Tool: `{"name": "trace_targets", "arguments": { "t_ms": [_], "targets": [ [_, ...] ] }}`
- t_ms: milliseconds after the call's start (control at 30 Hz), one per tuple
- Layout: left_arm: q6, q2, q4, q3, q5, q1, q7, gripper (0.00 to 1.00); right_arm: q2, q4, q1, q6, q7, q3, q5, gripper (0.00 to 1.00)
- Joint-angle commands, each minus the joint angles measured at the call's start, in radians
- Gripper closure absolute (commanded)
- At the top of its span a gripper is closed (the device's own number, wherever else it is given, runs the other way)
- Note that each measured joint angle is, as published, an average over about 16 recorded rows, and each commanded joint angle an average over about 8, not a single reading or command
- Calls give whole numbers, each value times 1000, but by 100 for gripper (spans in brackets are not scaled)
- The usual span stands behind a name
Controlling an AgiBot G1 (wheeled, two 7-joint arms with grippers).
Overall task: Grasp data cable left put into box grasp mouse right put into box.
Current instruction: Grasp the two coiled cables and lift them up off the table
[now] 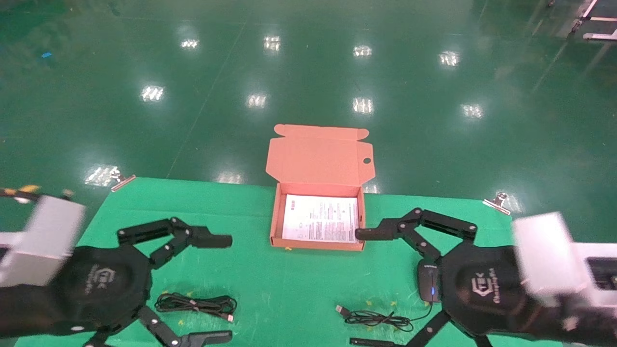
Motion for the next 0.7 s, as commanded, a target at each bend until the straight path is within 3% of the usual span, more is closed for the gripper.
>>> {"name": "trace_targets", "arguments": {
  "t_ms": [33,233,400,567,700],
  "targets": [
    [7,-5,3,11,27,-13,-3,0,0,10,17,0,-11,-4,-29,0],
    [47,40,45,139,268,-163,-32,0,-44,37,201,-49,-164,-134,-314,0],
    [55,104,71,275,490,-288,-23,0,-90,43,308,-47,-304,-285,-535,0],
    [26,171,94,391,700,-357,13,0,-140,42,327,0,-387,-399,-732,0],
    [-27,214,114,451,845,-365,36,0,-176,37,297,54,-401,-454,-854,0]
  ]
}}
